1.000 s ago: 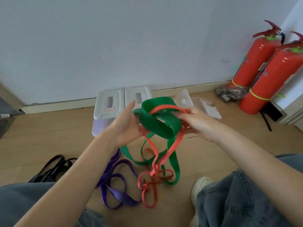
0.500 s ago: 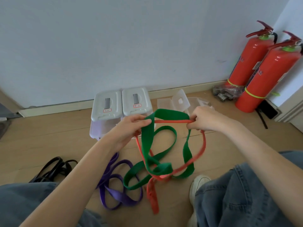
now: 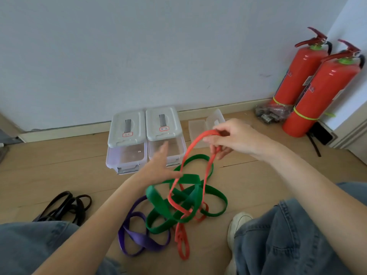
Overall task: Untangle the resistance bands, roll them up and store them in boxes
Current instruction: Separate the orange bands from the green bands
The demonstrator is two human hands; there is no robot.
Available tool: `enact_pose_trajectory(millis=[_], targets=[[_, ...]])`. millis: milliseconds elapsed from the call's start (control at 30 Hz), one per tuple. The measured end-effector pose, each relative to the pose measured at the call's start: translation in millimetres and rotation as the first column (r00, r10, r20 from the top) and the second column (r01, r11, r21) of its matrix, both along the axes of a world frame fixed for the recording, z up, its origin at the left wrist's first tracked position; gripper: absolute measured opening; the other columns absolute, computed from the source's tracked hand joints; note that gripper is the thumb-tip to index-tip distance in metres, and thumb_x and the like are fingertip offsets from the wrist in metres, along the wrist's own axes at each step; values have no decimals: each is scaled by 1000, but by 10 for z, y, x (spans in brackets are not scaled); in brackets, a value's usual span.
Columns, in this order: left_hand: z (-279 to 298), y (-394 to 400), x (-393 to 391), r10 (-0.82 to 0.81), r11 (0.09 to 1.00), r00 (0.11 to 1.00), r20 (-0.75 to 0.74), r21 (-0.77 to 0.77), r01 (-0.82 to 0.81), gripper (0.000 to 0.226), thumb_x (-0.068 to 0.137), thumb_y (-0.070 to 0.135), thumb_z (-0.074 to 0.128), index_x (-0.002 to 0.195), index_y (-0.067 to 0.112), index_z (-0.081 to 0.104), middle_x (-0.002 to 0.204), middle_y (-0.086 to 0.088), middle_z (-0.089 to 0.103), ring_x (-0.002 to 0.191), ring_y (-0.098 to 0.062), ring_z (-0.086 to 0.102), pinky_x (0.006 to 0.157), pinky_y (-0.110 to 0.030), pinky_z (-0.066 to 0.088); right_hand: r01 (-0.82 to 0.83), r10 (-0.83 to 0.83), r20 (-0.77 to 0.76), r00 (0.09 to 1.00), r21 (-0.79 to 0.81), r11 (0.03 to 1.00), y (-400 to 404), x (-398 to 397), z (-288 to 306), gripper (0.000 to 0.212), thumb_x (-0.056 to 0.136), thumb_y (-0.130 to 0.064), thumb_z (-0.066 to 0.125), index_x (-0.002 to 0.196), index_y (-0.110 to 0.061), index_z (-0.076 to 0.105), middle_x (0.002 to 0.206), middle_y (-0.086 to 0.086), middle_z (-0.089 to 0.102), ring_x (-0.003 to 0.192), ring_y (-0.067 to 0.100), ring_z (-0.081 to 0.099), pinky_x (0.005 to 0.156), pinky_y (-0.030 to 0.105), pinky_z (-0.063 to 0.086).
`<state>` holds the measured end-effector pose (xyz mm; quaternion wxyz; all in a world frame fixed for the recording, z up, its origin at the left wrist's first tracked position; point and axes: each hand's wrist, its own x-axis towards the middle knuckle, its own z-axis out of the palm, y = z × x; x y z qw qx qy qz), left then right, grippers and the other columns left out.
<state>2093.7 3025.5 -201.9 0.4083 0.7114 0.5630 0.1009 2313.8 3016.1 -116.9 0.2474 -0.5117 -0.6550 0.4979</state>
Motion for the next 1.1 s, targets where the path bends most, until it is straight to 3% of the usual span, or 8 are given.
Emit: enact_pose_trajectory(millis=[133,233,367,567,733,900,1000,1100], targets=[[-44,-215,284,-210,929,844,493,-169,330,38,78,29,71,113,35,58,115,22,63,116,-1,54,97,-19,42,-18,22,-459,888,13,1000,-42,-179,66,31,81,-29,59,77,1,64,75,11,69,70,22,67,67,30,58],[-281,-336,335,-136,954,915,380,-199,224,8,91,13,57,95,16,63,94,4,70,93,-11,65,91,-33,51,211,-171,-673,719,-23,977,22,-96,73,26,87,-23,56,67,-8,60,74,13,68,70,22,67,64,26,56],[-108,-222,227,-73,997,995,68,-30,75,19,99,16,39,97,4,53,75,-1,58,67,-12,56,70,-27,53,490,-448,-308,840,73,869,103,90,-90,21,95,-18,52,84,-2,59,75,7,68,70,24,68,63,30,59],[1041,-85,353,69,976,532,844,-168,140,12,99,15,39,88,13,44,57,8,40,47,-5,36,56,-20,42,131,-81,451,889,-82,988,155,238,-203,77,74,-33,76,138,-15,36,125,1,47,105,16,52,68,20,46],[1094,-47,455,256,948,465,847,-315,51,25,99,8,37,76,13,43,58,3,35,46,-5,32,58,-21,43,-312,333,16,943,-307,899,-37,17,-166,73,75,-25,76,138,-28,42,142,-12,45,127,3,44,109,30,34],[951,145,389,473,881,199,859,-469,-70,23,99,8,37,79,7,48,55,1,47,47,-7,44,57,-22,52,-127,84,-178,980,-244,962,-135,-242,-225,21,78,-25,73,97,-20,67,92,3,73,84,17,69,74,25,52],[644,143,289,403,909,331,853,-414,-38,23,95,25,46,97,4,54,85,-8,66,83,-17,63,88,-30,51,95,-213,-393,895,-298,950,-53,-245,-104,7,88,-13,60,84,-9,63,63,4,66,46,12,53,37,15,34],[220,-111,262,62,939,747,662,-292,181,40,82,37,62,114,12,57,115,-1,66,110,-16,61,104,-36,42,155,-323,-603,729,-314,937,37,-166,52,18,92,-10,52,81,-1,62,64,9,65,42,10,50,33,16,31]])
